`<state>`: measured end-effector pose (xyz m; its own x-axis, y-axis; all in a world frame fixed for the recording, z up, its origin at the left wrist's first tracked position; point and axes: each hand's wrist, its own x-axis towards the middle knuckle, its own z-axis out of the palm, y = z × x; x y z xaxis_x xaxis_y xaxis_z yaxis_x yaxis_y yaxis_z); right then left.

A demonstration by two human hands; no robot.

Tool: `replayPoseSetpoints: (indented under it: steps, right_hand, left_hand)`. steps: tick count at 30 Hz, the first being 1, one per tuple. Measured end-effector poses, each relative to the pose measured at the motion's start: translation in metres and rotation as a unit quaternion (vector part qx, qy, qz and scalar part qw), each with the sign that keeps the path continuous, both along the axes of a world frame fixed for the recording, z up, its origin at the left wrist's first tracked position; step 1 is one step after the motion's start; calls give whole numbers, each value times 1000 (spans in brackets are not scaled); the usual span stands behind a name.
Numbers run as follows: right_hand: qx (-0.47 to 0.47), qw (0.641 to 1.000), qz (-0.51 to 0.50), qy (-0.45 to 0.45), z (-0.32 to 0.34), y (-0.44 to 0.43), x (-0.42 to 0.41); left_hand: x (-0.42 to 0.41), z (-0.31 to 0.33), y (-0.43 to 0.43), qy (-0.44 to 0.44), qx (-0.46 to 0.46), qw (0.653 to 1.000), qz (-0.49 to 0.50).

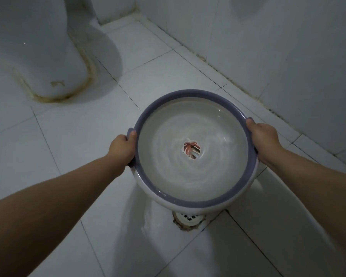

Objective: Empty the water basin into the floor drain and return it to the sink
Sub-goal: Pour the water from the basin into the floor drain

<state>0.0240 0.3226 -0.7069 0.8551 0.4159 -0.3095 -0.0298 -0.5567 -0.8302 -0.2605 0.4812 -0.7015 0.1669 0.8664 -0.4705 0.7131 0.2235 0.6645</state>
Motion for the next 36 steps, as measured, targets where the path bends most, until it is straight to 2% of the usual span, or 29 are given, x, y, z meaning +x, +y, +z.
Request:
replayPoseSetpoints:
  steps: [36]
  right_hand:
    - [3, 1000, 11, 0, -2, 3, -6]
  left_hand:
    - [-8, 3, 5, 4, 13, 1000, -24]
